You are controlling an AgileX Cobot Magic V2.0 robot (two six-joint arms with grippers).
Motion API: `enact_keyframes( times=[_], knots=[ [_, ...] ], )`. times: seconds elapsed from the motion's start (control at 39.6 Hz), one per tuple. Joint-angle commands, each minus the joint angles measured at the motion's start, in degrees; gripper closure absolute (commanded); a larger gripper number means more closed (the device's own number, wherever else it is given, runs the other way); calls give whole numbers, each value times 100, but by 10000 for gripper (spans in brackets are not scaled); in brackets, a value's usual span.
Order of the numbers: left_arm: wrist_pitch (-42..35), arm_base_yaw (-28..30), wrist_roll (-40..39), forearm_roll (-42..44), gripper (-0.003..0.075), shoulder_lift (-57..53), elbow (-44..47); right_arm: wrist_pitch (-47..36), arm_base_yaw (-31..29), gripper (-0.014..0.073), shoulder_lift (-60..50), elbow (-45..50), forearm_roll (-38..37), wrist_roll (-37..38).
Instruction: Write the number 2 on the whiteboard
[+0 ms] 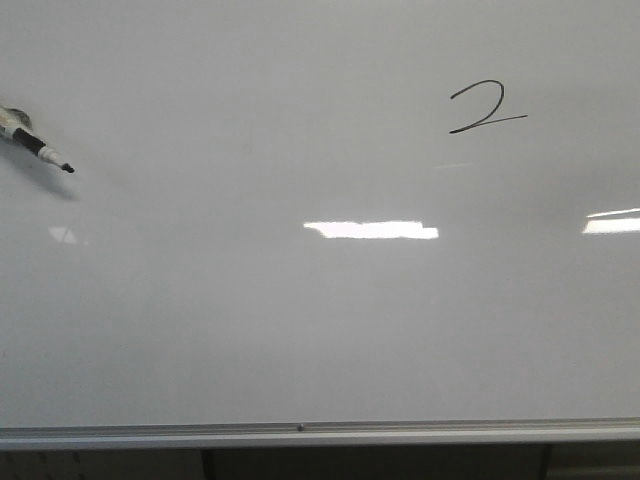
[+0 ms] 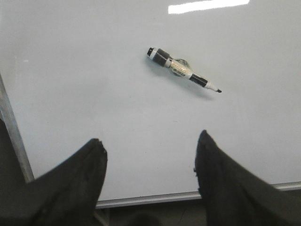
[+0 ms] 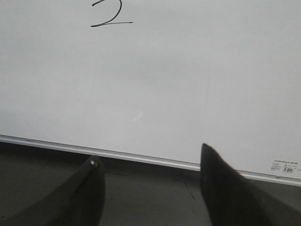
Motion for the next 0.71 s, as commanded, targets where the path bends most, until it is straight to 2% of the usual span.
enact_keyframes(
  times=[0.0, 0.18, 0.35, 0.45, 0.68],
  knots=[
    [-522, -30, -61, -62, 377, 29, -146, -436, -29, 232, 33, -115, -55, -16],
    [-522, -30, -61, -172, 575, 29, -146, -448, -29, 425, 33, -115, -55, -16],
    [-536, -30, -61, -179, 739, 29, -146, -443, -29, 587, 33, -115, -55, -16],
    [-604, -30, -61, -179, 739, 29, -146, -443, -29, 667, 39, -115, -55, -16],
    [-674, -30, -61, -179, 739, 29, -146, -480, -29, 662, 39, -89, -55, -16]
  ],
)
